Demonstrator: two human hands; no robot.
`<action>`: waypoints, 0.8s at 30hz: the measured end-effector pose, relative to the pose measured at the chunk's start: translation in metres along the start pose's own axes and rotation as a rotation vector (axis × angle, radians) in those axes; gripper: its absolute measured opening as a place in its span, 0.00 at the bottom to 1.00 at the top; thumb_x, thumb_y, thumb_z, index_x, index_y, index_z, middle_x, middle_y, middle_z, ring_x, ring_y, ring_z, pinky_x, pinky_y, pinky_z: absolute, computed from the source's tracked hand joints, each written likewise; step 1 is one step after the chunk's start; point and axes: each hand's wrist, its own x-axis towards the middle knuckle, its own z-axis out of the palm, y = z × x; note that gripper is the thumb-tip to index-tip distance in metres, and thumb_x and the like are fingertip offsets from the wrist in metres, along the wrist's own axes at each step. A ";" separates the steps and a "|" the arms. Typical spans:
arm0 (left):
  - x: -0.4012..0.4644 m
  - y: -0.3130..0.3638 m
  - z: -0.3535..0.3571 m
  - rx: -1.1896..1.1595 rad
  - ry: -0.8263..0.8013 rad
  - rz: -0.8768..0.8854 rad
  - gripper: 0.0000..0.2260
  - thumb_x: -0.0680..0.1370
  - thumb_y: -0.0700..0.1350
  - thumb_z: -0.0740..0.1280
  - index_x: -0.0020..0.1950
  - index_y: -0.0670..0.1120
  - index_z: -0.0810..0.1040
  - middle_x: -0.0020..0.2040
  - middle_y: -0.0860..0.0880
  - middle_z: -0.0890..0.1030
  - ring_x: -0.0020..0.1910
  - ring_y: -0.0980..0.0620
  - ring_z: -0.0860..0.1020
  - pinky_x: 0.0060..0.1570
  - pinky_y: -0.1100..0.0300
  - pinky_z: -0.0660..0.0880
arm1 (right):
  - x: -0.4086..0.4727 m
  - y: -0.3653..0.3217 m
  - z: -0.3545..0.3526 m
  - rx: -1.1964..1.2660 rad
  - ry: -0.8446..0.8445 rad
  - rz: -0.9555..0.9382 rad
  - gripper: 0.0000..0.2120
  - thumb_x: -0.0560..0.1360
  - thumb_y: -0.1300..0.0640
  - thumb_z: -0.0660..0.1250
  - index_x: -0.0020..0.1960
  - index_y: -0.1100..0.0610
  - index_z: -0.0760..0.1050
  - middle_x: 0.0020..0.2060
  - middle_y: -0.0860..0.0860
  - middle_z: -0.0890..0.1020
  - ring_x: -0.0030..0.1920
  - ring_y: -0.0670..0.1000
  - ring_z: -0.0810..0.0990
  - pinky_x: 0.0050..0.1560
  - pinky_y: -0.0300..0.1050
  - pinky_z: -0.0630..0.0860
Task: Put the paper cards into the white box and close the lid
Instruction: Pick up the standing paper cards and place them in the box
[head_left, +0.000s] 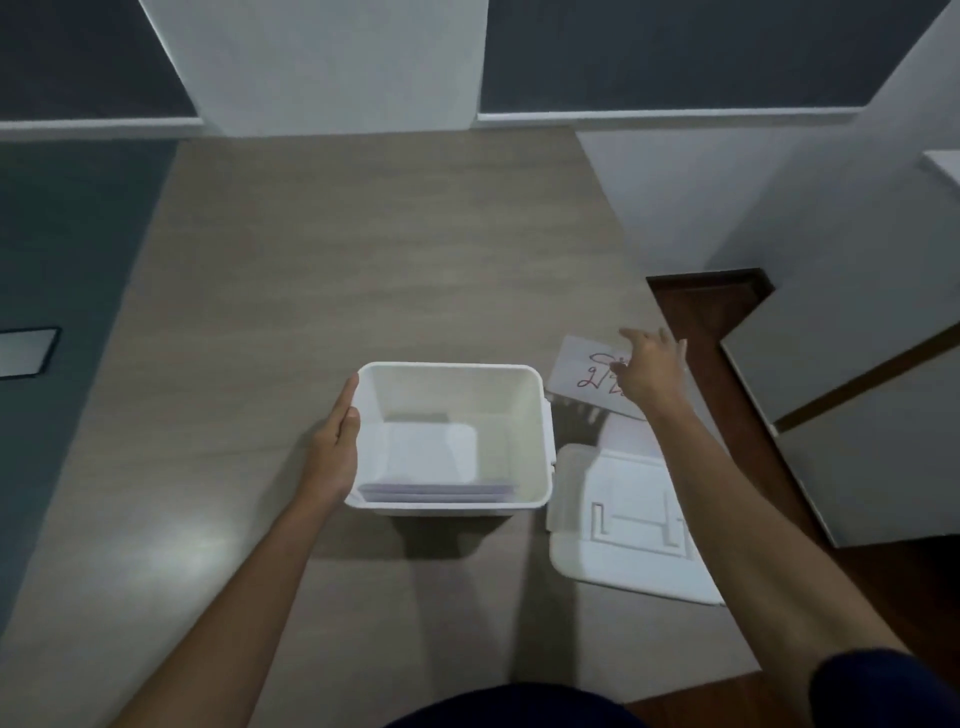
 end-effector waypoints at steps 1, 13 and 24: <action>0.001 0.001 0.001 -0.001 -0.003 0.002 0.20 0.82 0.47 0.55 0.73 0.61 0.65 0.69 0.66 0.66 0.67 0.68 0.64 0.61 0.75 0.57 | 0.003 0.006 0.002 0.005 0.002 0.007 0.20 0.76 0.57 0.71 0.67 0.57 0.76 0.62 0.60 0.80 0.69 0.62 0.69 0.69 0.54 0.62; 0.005 0.009 0.007 -0.088 -0.008 -0.006 0.19 0.82 0.45 0.56 0.73 0.58 0.67 0.69 0.66 0.67 0.67 0.70 0.65 0.62 0.75 0.58 | -0.021 -0.074 -0.042 0.367 0.363 -0.170 0.08 0.77 0.58 0.69 0.55 0.57 0.82 0.47 0.56 0.86 0.45 0.59 0.83 0.38 0.43 0.69; 0.004 0.008 0.009 -0.109 0.019 -0.035 0.19 0.82 0.47 0.56 0.72 0.60 0.67 0.66 0.62 0.70 0.65 0.64 0.69 0.62 0.70 0.62 | -0.111 -0.154 -0.028 0.207 -0.096 -0.599 0.09 0.76 0.57 0.69 0.56 0.56 0.81 0.51 0.54 0.85 0.52 0.58 0.81 0.50 0.52 0.78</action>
